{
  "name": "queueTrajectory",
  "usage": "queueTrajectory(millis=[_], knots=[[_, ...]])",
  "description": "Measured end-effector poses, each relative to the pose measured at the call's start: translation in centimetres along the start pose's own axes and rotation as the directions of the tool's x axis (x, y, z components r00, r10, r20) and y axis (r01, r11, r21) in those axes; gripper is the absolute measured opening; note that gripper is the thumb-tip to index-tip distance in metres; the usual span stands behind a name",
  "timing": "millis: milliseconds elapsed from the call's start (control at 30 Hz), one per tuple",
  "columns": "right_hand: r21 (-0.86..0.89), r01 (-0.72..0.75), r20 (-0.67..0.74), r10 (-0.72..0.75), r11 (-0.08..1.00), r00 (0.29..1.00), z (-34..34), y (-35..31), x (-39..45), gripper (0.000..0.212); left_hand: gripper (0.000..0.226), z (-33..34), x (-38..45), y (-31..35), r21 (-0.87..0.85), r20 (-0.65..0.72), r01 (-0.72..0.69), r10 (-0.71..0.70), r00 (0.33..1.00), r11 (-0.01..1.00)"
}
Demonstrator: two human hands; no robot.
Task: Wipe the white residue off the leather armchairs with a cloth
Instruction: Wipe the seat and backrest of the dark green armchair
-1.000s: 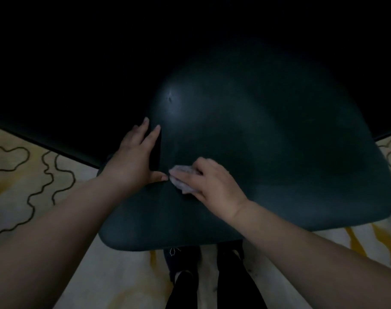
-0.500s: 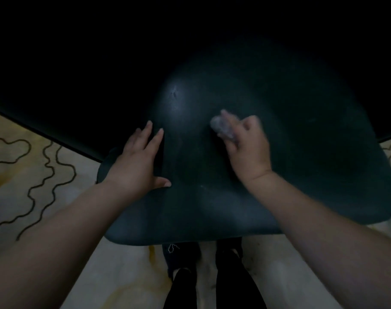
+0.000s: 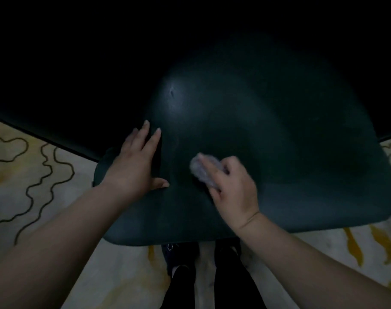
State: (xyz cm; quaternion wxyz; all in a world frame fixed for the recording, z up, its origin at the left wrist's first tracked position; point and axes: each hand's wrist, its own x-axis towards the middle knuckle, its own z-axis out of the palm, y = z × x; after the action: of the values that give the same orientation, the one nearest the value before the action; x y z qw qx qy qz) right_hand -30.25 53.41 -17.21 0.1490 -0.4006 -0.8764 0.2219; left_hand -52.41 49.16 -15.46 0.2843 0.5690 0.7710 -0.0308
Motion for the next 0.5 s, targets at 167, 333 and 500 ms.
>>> queueTrajectory(millis=[167,333,500], knots=[[-0.132,0.213,0.065,-0.206,0.968,0.976,0.2,1.8,1.4,0.059,0.126,-0.1,0.1,0.3,-0.057,-0.020,0.015,-0.017,1.000,0.998],[-0.094,-0.347,-0.215,0.321,0.933,0.922,-3.2,7.2,5.1,0.060,0.125,-0.8,0.9,0.9,-0.048,-0.048,-0.007,0.005,0.999,0.999],[-0.041,-0.050,-0.058,0.048,0.998,0.997,-2.3,3.2,5.3,0.060,0.123,-1.3,2.2,2.7,-0.030,-0.066,-0.031,0.029,0.997,0.999]])
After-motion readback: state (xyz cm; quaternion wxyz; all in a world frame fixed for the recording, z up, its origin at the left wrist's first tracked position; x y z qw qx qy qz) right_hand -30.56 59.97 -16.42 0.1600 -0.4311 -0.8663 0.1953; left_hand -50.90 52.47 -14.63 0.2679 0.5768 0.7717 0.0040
